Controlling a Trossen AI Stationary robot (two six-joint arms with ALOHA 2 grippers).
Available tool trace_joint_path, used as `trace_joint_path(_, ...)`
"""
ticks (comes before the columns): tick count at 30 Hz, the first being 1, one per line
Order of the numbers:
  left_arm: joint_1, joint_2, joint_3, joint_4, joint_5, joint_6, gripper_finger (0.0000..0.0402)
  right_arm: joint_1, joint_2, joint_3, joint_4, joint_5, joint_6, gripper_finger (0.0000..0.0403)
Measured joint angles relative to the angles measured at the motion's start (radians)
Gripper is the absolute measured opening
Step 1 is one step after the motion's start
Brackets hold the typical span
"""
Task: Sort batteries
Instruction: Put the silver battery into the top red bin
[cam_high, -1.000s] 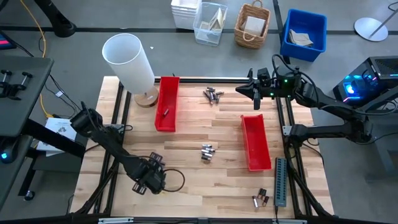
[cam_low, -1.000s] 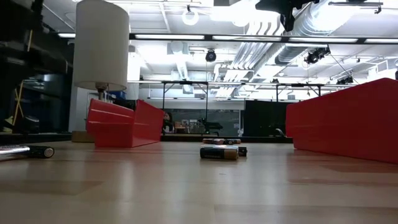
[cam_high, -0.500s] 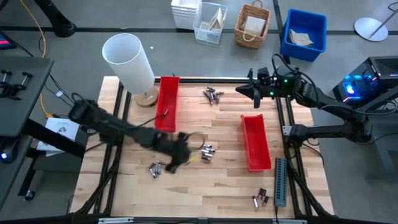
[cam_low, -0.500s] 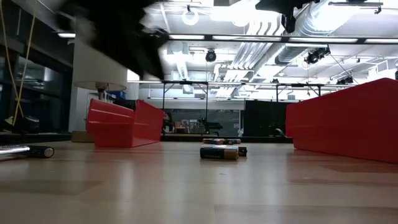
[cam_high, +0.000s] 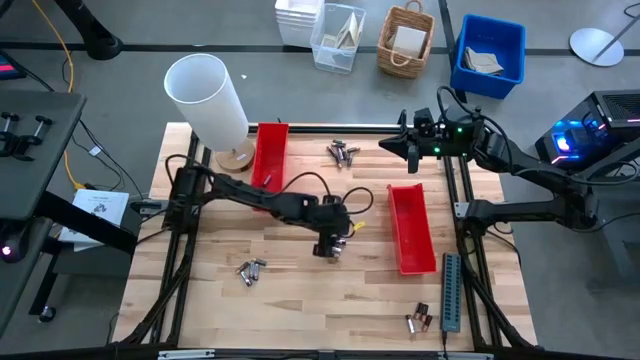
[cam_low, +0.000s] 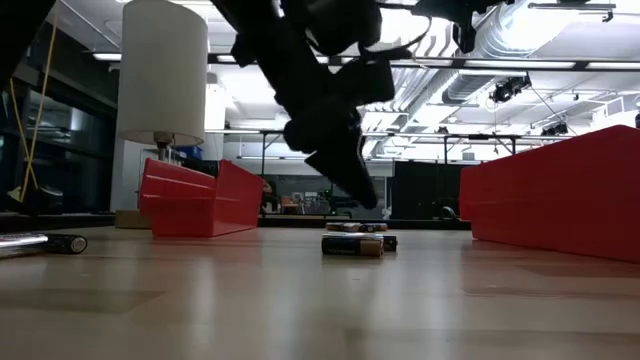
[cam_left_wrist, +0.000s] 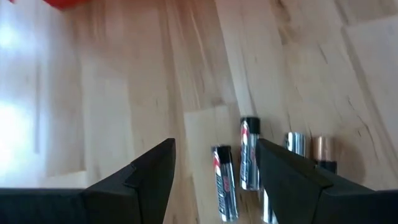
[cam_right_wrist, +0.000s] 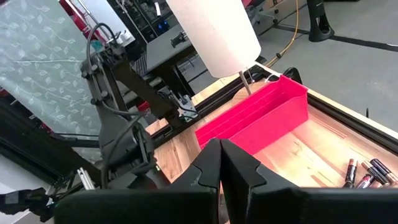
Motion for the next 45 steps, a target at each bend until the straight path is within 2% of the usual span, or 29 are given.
trace_joint_path(8, 0.071, 0.001, -0.050, -0.029, 0.041, -0.187, 0.0213, 0.000, 0.000, 0.000, 0.000, -0.001, 0.000, 0.0000)
trace_joint_path(14, 0.090, 0.001, -0.077, -0.015, 0.126, -0.160, 0.0201, 0.000, 0.000, 0.000, 0.000, -0.001, -0.001, 0.0000)
trace_joint_path(21, 0.068, 0.001, -0.077, 0.021, 0.133, -0.127, 0.0178, 0.000, 0.000, 0.000, 0.000, -0.001, -0.003, 0.0000)
trace_joint_path(28, 0.072, -0.004, -0.077, 0.034, 0.172, -0.292, 0.0174, 0.000, 0.000, 0.000, 0.000, -0.001, -0.003, 0.0000)
trace_joint_path(32, 0.040, -0.004, -0.077, 0.059, 0.173, -0.359, 0.0174, 0.000, 0.000, 0.000, 0.000, -0.001, -0.003, 0.0000)
trace_joint_path(34, 0.017, -0.004, -0.077, 0.094, 0.156, -0.377, 0.0174, 0.000, 0.000, 0.000, 0.000, -0.001, -0.003, 0.0000)
trace_joint_path(37, -0.013, -0.004, -0.077, 0.154, 0.080, -0.411, 0.0174, 0.000, 0.000, 0.000, 0.000, 0.030, -0.003, 0.0000)
trace_joint_path(41, -0.026, 0.004, -0.077, 0.132, -0.030, -0.449, 0.0174, 0.000, 0.000, 0.000, 0.000, 0.056, -0.003, 0.0000)
trace_joint_path(45, -0.013, 0.015, -0.077, 0.124, -0.030, -0.481, 0.0174, 0.000, 0.000, 0.000, 0.000, 0.058, -0.003, 0.0000)
